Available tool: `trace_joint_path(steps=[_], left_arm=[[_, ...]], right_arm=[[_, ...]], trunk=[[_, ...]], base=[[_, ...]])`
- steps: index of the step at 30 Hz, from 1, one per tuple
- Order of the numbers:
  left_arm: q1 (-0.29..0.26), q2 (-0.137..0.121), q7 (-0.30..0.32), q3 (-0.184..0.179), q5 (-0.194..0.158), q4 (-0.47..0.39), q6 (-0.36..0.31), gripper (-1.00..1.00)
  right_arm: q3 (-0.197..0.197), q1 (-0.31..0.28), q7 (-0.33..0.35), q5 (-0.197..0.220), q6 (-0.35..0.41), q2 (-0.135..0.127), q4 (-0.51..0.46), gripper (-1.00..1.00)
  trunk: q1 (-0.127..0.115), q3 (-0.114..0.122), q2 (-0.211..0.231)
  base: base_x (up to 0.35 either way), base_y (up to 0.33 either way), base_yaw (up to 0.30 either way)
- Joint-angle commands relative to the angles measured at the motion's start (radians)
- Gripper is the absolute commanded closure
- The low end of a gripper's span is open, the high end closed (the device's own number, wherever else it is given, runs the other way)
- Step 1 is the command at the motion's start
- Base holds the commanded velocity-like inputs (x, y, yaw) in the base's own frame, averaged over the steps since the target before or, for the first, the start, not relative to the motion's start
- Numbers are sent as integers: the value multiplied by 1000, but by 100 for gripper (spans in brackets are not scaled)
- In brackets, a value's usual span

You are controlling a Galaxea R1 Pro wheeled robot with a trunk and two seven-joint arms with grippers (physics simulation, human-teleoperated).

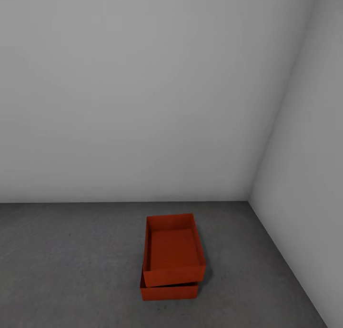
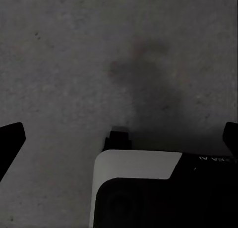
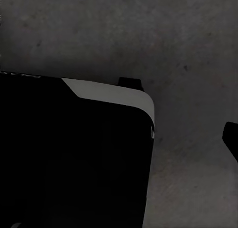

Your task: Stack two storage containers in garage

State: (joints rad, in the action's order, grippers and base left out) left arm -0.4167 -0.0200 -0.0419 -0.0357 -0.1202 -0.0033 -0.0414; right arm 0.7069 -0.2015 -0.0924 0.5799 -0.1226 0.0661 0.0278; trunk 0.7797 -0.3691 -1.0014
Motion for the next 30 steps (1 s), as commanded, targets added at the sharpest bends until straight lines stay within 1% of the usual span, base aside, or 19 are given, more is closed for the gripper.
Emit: trace_joint_path(steps=[1, 3, 4, 5, 6, 9, 16, 30], left_arm=[[-1, 24, -1, -4, -12, 0, 0, -100], [5, 55, 0, -4, -13, 1, 0, -100], [16, 67, 0, -5, -12, 1, 1, -100], [23, 72, 0, -5, -11, 1, 1, -100], [44, 89, 0, -5, -10, 0, 2, -100], [66, 105, 0, -6, -9, 0, 3, -100], [94, 113, 0, -6, -8, 0, 4, -100], [98, 114, 0, -6, -7, 0, 5, -100]], right_arm=[[8, -1, -1, 7, -5, 1, 3, -100], [8, -1, -1, 8, -5, 1, 3, -100], [8, -1, -1, 9, -5, 1, 3, -100], [8, -1, -1, 10, -5, 1, 3, -100], [8, -1, -1, 9, -5, 0, 3, -100], [8, -1, -1, 7, -5, 1, 3, -100], [8, -1, -1, 7, -5, 1, 3, -100], [8, -1, -1, 8, -5, 0, 3, -100]], trunk=[[0, -1, -1], [0, -1, -1], [0, -1, -1], [0, -1, -1], [0, -1, -1], [0, -1, -1], [0, -1, -1], [0, -1, -1]], base=[[0, 0, 0], [0, 0, 0], [0, 0, 0], [0, 0, 0], [0, 0, 0], [0, 0, 0], [0, 0, 0], [0, 0, 0]])
